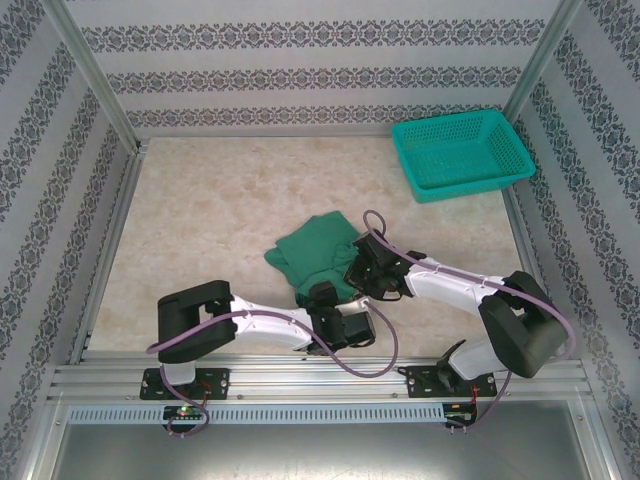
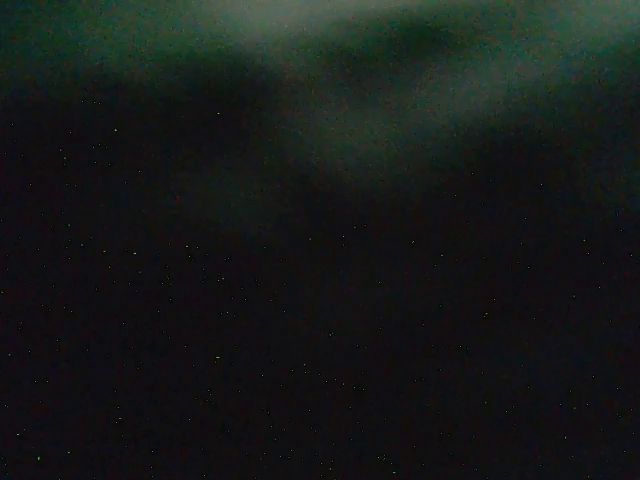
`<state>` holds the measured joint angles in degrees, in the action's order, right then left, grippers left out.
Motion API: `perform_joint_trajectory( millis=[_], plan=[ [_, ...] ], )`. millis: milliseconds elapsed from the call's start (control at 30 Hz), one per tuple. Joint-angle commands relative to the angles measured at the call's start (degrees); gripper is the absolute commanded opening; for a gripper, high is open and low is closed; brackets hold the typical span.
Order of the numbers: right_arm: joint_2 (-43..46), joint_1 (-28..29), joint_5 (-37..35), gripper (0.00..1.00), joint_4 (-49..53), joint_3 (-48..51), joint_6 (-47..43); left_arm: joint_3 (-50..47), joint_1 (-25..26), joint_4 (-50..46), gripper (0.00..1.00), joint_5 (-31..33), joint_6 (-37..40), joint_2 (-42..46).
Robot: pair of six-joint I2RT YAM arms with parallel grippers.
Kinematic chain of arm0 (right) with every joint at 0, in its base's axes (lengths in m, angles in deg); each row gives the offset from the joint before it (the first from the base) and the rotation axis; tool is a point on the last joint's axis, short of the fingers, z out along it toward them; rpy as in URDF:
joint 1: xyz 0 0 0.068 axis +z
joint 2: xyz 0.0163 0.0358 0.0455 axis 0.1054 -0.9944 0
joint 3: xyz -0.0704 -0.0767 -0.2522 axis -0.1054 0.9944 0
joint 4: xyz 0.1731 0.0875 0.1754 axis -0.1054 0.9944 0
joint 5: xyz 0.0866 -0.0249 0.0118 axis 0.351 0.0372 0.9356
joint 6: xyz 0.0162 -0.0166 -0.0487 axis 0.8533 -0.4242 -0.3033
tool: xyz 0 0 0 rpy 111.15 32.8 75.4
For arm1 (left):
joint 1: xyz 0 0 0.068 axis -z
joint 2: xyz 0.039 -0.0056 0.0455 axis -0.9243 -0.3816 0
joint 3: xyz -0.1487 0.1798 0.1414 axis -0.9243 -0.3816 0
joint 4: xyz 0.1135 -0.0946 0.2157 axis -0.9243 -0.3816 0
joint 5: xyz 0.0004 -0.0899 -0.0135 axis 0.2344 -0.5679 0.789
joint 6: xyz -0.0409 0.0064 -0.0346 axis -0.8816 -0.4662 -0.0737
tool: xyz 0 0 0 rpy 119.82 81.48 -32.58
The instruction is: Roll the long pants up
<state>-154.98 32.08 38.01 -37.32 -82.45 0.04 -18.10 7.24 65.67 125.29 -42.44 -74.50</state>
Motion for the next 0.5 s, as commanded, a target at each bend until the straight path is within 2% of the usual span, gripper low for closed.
perform_joint_trajectory(
  millis=[0,200,367,467],
  plan=[
    [-0.1,1.0,4.4,0.0,2.2,2.6,0.4,1.7,-0.6,0.6,0.86,5.7,4.0,-4.4],
    [0.2,0.5,7.0,0.0,1.4,2.8,-0.5,5.0,-4.6,1.0,0.91,3.5,6.6,-7.5],
    [0.9,-0.4,7.3,0.0,2.7,2.5,-1.4,9.1,-12.5,-8.0,0.9,-3.4,-0.7,-11.2],
    [3.0,-1.9,8.7,0.0,1.8,4.6,-0.6,11.9,-19.0,-16.6,0.8,-8.0,-6.9,-15.3]
  ],
)
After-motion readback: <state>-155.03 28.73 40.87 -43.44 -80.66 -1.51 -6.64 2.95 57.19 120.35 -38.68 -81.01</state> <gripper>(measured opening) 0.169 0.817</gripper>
